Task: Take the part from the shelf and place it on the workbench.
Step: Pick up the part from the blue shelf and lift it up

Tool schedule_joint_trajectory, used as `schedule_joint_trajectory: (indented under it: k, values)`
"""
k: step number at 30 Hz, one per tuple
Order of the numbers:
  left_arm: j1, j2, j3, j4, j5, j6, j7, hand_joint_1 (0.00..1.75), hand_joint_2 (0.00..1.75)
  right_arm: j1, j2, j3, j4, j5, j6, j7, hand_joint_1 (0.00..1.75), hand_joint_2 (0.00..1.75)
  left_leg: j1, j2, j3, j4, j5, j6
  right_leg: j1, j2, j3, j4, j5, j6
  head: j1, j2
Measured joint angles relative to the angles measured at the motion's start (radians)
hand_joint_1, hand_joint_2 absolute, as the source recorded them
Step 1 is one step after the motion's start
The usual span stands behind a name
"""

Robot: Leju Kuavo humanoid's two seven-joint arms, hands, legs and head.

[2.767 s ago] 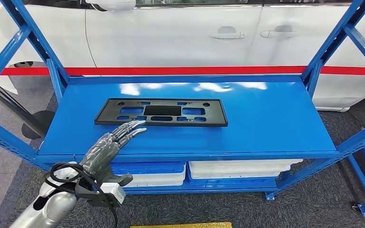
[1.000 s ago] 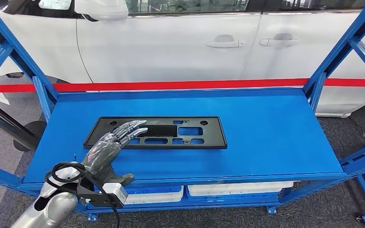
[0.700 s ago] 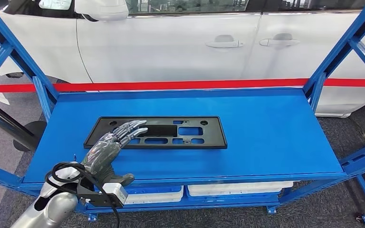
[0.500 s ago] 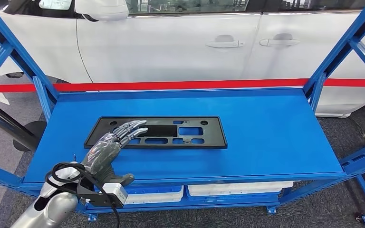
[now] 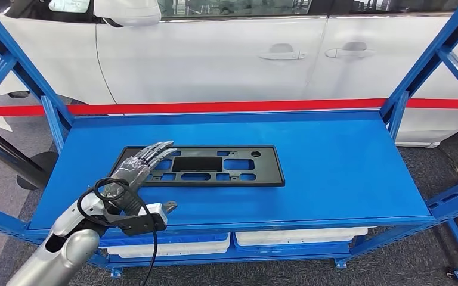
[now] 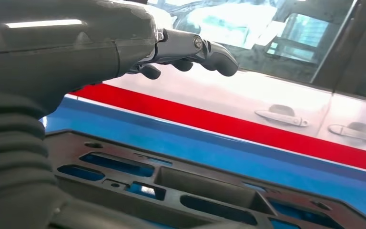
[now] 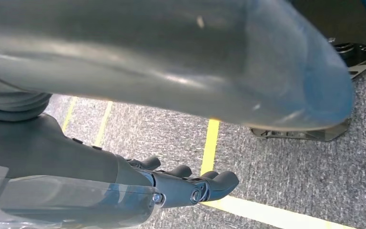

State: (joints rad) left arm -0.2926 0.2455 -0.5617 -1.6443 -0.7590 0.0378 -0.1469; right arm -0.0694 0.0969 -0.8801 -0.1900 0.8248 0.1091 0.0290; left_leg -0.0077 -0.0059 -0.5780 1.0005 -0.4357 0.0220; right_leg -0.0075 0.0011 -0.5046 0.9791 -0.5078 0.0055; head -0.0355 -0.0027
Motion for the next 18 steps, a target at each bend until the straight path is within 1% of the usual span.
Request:
schedule_joint_trajectory:
  k: [5, 9, 11, 14, 18]
  values:
    - [-0.01, -0.01, 0.006, 0.026, -0.003, 0.0, 0.001, 0.0, 1.75, 0.0, 0.0, 0.0, 0.0, 0.0, 0.0, 0.003, 0.0, 0.0, 0.0, 0.0, 0.0, 0.0, 0.0, 0.0, 0.0, 0.0, 0.0, 0.0, 0.0, 0.0, 0.0, 0.0]
    - [-0.032, -0.021, 0.011, 0.06, -0.013, 0.003, 0.037, 0.0, 1.75, -0.001, 0.0, 0.001, 0.0, 0.011, 0.0, 0.002, 0.0, 0.0, 0.0, 0.0, 0.0, 0.0, 0.0, 0.0, 0.0, -0.001, -0.001, 0.0, 0.0, 0.0, 0.0, 0.0]
    - [-0.069, -0.034, 0.017, 0.11, -0.026, 0.008, 0.056, 0.0, 1.75, -0.003, 0.0, 0.002, 0.0, 0.018, 0.0, 0.0, 0.0, 0.0, 0.0, 0.0, 0.0, 0.0, 0.0, 0.0, 0.0, -0.001, -0.001, 0.0, 0.0, 0.0, 0.0, 0.0]
    - [-0.125, -0.056, 0.031, 0.2, -0.036, 0.026, 0.064, 0.0, 1.75, -0.007, 0.0, 0.003, 0.0, 0.022, -0.001, 0.001, 0.0, 0.0, 0.0, 0.0, 0.0, 0.0, 0.001, 0.0, 0.0, -0.001, 0.0, 0.001, 0.0, 0.0, 0.0, 0.0]
    - [-0.155, -0.08, 0.046, 0.286, -0.041, 0.05, 0.058, 0.0, 1.75, -0.006, 0.0, 0.003, 0.0, 0.023, -0.005, 0.009, 0.0, 0.0, 0.0, 0.0, 0.0, 0.001, 0.001, 0.0, 0.0, 0.0, 0.0, 0.001, 0.0, 0.0, 0.0, 0.0]
